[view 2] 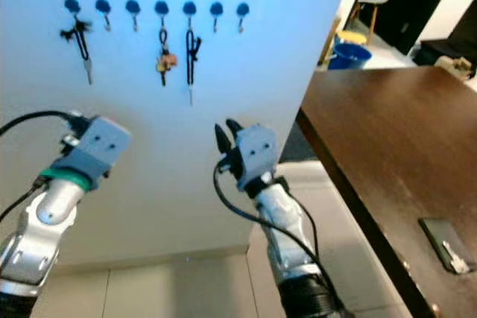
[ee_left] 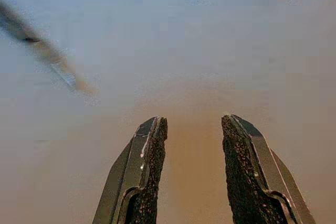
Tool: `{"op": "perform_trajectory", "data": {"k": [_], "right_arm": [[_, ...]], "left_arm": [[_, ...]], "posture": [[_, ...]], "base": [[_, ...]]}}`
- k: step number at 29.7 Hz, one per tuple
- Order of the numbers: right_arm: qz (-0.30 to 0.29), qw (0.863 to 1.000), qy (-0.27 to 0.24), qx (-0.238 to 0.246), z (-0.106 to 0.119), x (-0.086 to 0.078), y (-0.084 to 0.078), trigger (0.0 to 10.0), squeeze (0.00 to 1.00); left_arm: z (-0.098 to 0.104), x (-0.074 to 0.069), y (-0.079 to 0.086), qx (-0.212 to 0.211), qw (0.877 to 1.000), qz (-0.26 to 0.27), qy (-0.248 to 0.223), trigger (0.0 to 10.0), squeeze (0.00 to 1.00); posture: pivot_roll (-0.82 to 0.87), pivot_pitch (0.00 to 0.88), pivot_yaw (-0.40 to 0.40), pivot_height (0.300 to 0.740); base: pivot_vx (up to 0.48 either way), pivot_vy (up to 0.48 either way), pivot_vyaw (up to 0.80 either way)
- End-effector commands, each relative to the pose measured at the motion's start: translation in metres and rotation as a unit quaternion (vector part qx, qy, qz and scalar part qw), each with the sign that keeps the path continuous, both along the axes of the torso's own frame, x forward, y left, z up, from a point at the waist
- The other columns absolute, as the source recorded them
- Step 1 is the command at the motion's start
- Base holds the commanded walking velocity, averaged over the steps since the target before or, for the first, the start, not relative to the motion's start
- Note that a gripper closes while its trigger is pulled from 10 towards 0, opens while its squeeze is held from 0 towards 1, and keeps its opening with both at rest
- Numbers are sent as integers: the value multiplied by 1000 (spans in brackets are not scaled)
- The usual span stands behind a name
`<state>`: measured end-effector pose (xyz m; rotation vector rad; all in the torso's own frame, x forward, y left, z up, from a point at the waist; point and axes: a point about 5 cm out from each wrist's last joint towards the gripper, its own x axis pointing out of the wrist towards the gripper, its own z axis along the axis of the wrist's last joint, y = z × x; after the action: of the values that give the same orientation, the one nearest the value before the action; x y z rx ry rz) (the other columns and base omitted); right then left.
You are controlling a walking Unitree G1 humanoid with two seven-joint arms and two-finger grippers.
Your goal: Hang keys on a hook
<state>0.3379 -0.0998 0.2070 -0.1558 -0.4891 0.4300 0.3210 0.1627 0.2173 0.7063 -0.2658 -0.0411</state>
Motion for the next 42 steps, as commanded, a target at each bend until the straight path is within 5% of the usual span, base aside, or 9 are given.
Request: {"op": "perform_trajectory", "data": {"k": [1, 11, 13, 23, 42], "right_arm": [[-6, 1000, 5, 3, -3, -1, -3, 10000, 0], [-29, 1000, 3, -9, -7, 0, -13, 10000, 0], [-24, 1000, 5, -4, -7, 0, -9, 10000, 0], [-19, 1000, 17, 5, -7, 2, -5, 10000, 0], [-23, 999, 27, 5, -7, 5, -8, 10000, 0]], "left_arm": [[-4, -1, 0, -6, 1000, -9, 10, 10000, 0], [-5, -5, 2, -82, 996, 6, 28, 10000, 0], [-6, -4, 0, -136, 990, 9, 41, 10000, 0], [-5, 0, -5, -234, 970, -11, 67, 10000, 0], [-3, 2, -12, -228, 970, -18, 84, 10000, 0]], "posture": [[107, 73, 57, 740], [101, 79, 61, 740], [102, 84, 51, 740], [95, 77, 41, 740], [99, 86, 35, 740]], "base": [[0, 0, 0], [0, 0, 0], [0, 0, 0], [0, 0, -125], [0, 0, -800]]}}
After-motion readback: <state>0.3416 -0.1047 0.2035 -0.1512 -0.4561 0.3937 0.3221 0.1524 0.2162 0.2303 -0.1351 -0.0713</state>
